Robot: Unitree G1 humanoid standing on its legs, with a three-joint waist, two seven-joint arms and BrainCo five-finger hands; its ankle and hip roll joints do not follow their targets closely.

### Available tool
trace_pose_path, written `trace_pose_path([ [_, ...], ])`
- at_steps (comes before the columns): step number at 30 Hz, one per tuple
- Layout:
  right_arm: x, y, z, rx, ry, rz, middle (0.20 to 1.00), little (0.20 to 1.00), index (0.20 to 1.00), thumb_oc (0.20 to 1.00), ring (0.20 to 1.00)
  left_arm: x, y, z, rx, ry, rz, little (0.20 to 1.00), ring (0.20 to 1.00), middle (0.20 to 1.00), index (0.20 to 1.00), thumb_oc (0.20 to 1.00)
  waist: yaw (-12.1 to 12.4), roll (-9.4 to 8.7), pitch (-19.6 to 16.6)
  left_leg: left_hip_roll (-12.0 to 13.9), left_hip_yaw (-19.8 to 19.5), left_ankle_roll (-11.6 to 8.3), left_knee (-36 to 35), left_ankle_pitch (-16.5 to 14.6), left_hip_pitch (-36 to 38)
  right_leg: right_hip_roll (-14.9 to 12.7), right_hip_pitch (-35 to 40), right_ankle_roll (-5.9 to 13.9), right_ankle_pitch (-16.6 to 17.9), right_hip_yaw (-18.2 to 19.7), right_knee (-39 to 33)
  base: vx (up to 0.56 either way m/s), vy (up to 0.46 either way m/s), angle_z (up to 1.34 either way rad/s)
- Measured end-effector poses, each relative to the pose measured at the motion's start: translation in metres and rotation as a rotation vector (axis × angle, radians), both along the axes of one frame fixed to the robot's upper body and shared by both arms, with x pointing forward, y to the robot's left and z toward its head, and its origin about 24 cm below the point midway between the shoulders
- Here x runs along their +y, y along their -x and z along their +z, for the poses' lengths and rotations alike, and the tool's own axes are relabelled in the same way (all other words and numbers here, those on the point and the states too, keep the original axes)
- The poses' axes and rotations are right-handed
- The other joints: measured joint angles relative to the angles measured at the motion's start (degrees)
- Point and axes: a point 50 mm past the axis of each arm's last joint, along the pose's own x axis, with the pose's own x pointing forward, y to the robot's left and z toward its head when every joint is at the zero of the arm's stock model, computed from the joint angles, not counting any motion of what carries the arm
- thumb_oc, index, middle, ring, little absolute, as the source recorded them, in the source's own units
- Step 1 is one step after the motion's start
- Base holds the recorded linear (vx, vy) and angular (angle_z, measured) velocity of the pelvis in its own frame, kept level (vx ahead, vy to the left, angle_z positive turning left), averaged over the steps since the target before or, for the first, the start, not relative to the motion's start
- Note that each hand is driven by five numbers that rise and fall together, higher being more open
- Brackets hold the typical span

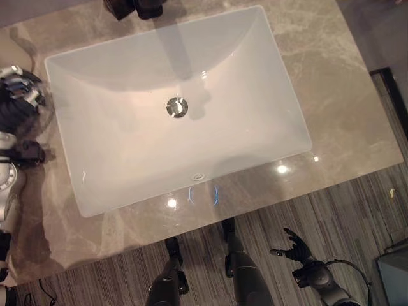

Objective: Put brush and paste in cup on sink, flatten towel.

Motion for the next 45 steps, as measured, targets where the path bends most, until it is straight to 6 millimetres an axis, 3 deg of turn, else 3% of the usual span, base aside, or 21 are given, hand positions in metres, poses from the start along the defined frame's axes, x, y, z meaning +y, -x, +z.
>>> trace_pose_path([
  [4,-0.006,0.010,-0.007,0.049,0.020,-0.021,1.000,1.000,1.000,1.000,1.000,0.018,0.014,-0.038,0.127,0.049,0.090,0.200,0.200,0.200,0.200,0.200,1.4,1.88,-1.6,0.0,-0.6,-0.06,-0.1,0.1,0.7,-0.1,1.0,-0.02,-0.2,-0.3,0.0,-0.01,-0.019,0.05],
  [8,-0.007,0.008,-0.006,0.044,0.021,-0.026,1.000,1.000,1.000,1.000,1.000,0.040,0.018,-0.055,0.204,0.066,0.220,0.200,0.200,0.200,0.200,0.200,1.6,3.29,-2.6,0.1,-1.2,-0.26,0.0,0.2,0.4,-0.1,1.0,-0.02,-0.3,-1.0,0.0,-0.03,-0.002,0.07],
  [11,-0.008,0.009,-0.006,0.049,0.024,-0.025,1.000,1.000,1.000,1.000,1.000,0.049,0.008,-0.046,0.174,0.112,0.289,0.200,0.200,0.200,0.200,0.200,1.4,3.27,-2.8,0.1,-1.5,-0.21,0.0,0.5,-0.4,-0.1,0.4,-0.15,-0.1,-1.5,0.0,-0.01,0.002,0.09],
  [23,-0.006,0.012,-0.009,0.075,0.036,-0.003,1.000,1.000,1.000,1.000,1.000,0.041,-0.022,0.000,0.011,0.146,0.322,0.200,0.200,0.200,0.200,0.200,-1.2,1.09,-3.1,0.2,-0.7,-0.16,0.0,0.8,-2.6,0.3,-2.2,-0.34,0.4,-0.4,0.0,0.00,-0.002,-0.03],
  [27,-0.005,0.011,-0.009,0.071,0.030,-0.006,1.000,1.000,1.000,1.000,1.000,0.042,-0.025,0.025,-0.048,0.127,0.338,0.200,0.200,0.200,0.200,0.200,-1.4,-0.02,-3.1,0.3,0.0,-0.30,0.0,0.9,-4.2,0.4,-4.2,-0.27,1.0,0.1,0.0,0.01,-0.011,-0.06],
  [45,0.003,0.011,-0.012,0.072,0.012,0.010,1.000,1.000,1.000,1.000,1.000,0.035,-0.029,0.050,-0.151,0.150,0.333,0.200,0.200,0.200,0.200,0.200,-0.4,-0.41,-1.7,0.5,-0.1,-0.39,0.0,1.0,-5.6,0.6,-5.6,-0.26,1.0,0.1,0.0,0.00,0.001,0.00],
])
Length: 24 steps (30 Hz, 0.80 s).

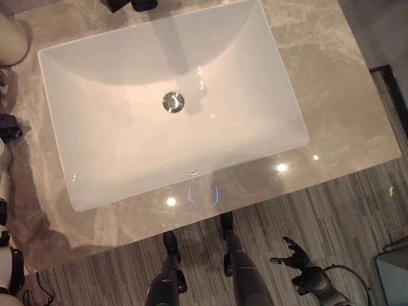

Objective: Put brush and paste in cup on sink, flatten towel.

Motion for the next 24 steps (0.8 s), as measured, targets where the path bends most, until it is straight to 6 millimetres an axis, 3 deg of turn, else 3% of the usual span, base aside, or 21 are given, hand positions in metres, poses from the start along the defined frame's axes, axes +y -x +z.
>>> trace_pose_path([
  [12,0.001,-0.004,0.002,-0.009,-0.002,0.006,1.000,1.000,1.000,1.000,1.000,0.011,0.010,-0.001,0.002,-0.016,0.068,0.200,0.200,0.200,0.200,0.200,-0.1,-0.07,0.2,0.0,0.1,0.01,0.0,0.0,-0.1,0.0,-0.1,0.02,0.0,0.0,0.0,0.00,0.000,0.00],
  [24,0.006,-0.005,0.000,0.004,-0.012,0.041,1.000,1.000,1.000,1.000,1.000,0.029,0.010,0.032,-0.067,0.051,0.205,0.200,0.200,0.200,0.200,0.200,-0.8,-1.25,0.8,0.1,0.0,-0.04,0.0,0.0,-1.3,0.1,-1.2,-0.01,0.1,-0.1,0.0,0.00,0.000,0.00],
])
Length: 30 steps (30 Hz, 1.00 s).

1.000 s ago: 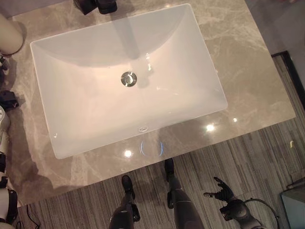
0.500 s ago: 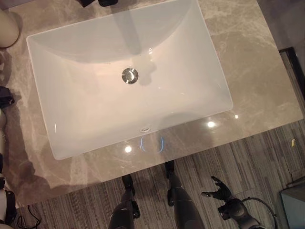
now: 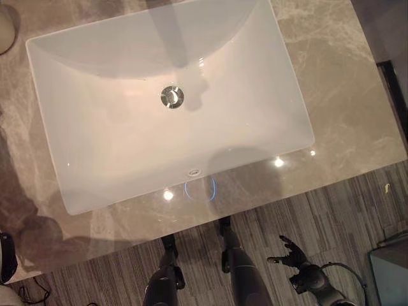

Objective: Put brush and paste in cup on sink, flatten towel.

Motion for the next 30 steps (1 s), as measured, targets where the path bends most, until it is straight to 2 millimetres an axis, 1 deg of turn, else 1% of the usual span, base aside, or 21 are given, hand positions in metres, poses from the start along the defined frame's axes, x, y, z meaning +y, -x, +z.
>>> trace_pose_path([
  [2,0.003,0.000,-0.001,0.006,-0.001,0.016,1.000,1.000,1.000,1.000,1.000,0.001,-0.002,0.009,0.023,-0.023,0.024,0.200,0.200,0.200,0.200,0.200,-0.1,-0.12,0.1,0.0,0.0,-0.07,0.0,0.1,-0.3,0.0,-0.3,-0.01,0.1,0.0,0.0,0.00,0.000,0.00],
  [9,0.004,0.001,-0.001,0.004,-0.015,0.016,1.000,1.000,1.000,1.000,1.000,0.000,-0.010,0.018,0.056,-0.012,0.050,0.200,0.200,0.200,0.200,0.200,-0.5,-0.13,0.1,0.0,-0.2,-0.07,0.0,0.1,-0.4,0.0,-0.3,-0.01,0.1,-0.1,0.0,0.00,0.000,0.00],
  [13,0.006,0.001,-0.002,0.005,-0.017,0.025,1.000,1.000,1.000,1.000,1.000,-0.001,-0.010,0.021,0.049,-0.015,0.046,0.200,0.200,0.200,0.200,0.200,-0.5,-0.20,0.0,0.0,-0.2,-0.07,0.0,0.1,-0.9,0.0,-0.8,-0.01,0.1,0.0,0.0,0.00,0.000,0.00],
  [16,0.006,0.001,-0.001,-0.001,-0.030,0.013,1.000,1.000,1.000,1.000,1.000,-0.003,-0.010,0.027,0.024,-0.018,0.038,0.200,0.200,0.200,0.200,0.200,-0.5,-0.26,0.0,0.0,-0.5,-0.07,0.8,0.0,-2.1,-0.1,-1.5,-0.05,0.2,-0.1,0.0,0.00,-0.009,0.05],
  [21,0.006,0.000,-0.001,-0.003,-0.031,0.013,1.000,1.000,1.000,1.000,1.000,-0.010,-0.013,0.030,0.011,-0.036,0.018,0.200,0.200,0.200,0.200,0.200,-0.5,-0.43,-0.1,0.0,-0.9,-0.06,0.9,0.0,-2.3,-0.2,-1.5,-0.05,0.2,-0.3,0.0,0.00,-0.002,0.02],
  [27,0.007,0.000,-0.001,-0.009,-0.034,0.015,1.000,1.000,1.000,1.000,1.000,-0.023,-0.015,0.032,0.012,-0.115,-0.017,0.200,0.200,0.200,0.200,0.200,-0.5,-0.68,-0.3,0.0,-0.9,-0.06,0.9,0.0,-2.3,-0.2,-1.5,-0.06,0.2,-0.3,0.0,0.00,0.000,0.00],
  [30,0.006,0.001,-0.001,-0.004,-0.031,0.011,1.000,1.000,1.000,1.000,1.000,-0.041,-0.019,0.034,0.007,-0.202,-0.076,0.200,0.200,0.200,0.200,0.200,-0.4,-0.82,-0.3,0.0,-0.9,-0.06,1.0,0.0,-2.3,-0.2,-1.5,-0.10,0.2,-0.3,0.0,0.00,0.000,0.00],
])
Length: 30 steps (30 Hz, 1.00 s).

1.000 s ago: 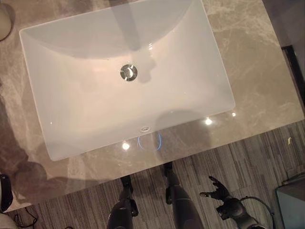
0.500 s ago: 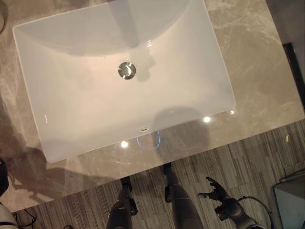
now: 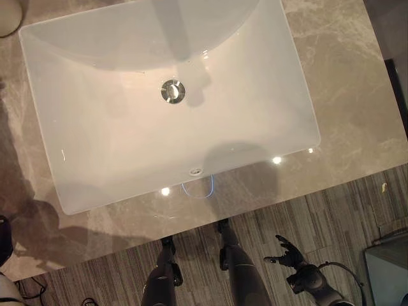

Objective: Put brush and paste in cup on sink, flatten towel.

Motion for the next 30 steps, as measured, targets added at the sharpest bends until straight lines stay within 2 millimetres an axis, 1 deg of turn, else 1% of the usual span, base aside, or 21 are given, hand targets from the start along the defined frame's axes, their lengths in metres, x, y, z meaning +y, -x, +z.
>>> trace_pose_path([
  [2,0.000,0.000,0.000,-0.001,0.000,0.001,1.000,1.000,1.000,1.000,1.000,-0.007,-0.001,0.000,-0.010,-0.025,-0.028,0.200,0.200,0.200,0.200,0.200,0.0,-0.07,0.0,0.0,0.0,0.00,0.0,0.0,0.0,0.0,0.0,-0.03,0.0,0.0,0.0,0.00,0.000,0.00],
  [10,0.001,0.000,0.000,-0.001,-0.002,0.003,1.000,1.000,1.000,1.000,1.000,-0.018,-0.008,0.000,-0.014,-0.039,-0.056,0.200,0.200,0.200,0.200,0.200,0.0,-0.57,-0.6,0.0,0.0,0.00,0.1,0.0,0.0,0.0,0.0,-0.21,0.2,0.0,0.0,0.00,0.000,0.00],
  [18,0.001,0.001,0.000,0.001,-0.001,0.002,1.000,1.000,1.000,1.000,1.000,-0.019,-0.010,-0.002,-0.010,-0.032,-0.061,0.200,0.200,0.200,0.200,0.200,-0.1,-0.64,-0.7,0.0,0.1,0.00,0.3,0.0,0.0,0.0,0.0,-0.36,0.3,0.1,0.0,0.00,0.000,0.00],
  [23,0.001,0.002,-0.001,0.003,-0.002,0.002,1.000,1.000,1.000,1.000,1.000,-0.020,-0.017,-0.009,0.006,0.002,-0.066,0.200,0.200,0.200,0.200,0.200,-0.1,-0.68,-1.7,0.0,0.1,0.00,0.5,0.0,-0.1,0.0,0.0,-0.39,0.3,0.2,0.0,0.00,0.000,0.00],
  [30,0.002,0.003,-0.001,-0.003,-0.008,0.007,1.000,1.000,1.000,1.000,1.000,-0.017,-0.020,-0.013,0.018,0.031,-0.056,0.200,0.200,0.200,0.200,0.200,-0.2,-0.89,-1.9,0.0,0.3,0.02,1.1,0.0,-0.3,0.0,0.0,-0.29,0.5,0.4,0.0,0.00,0.000,0.00],
])
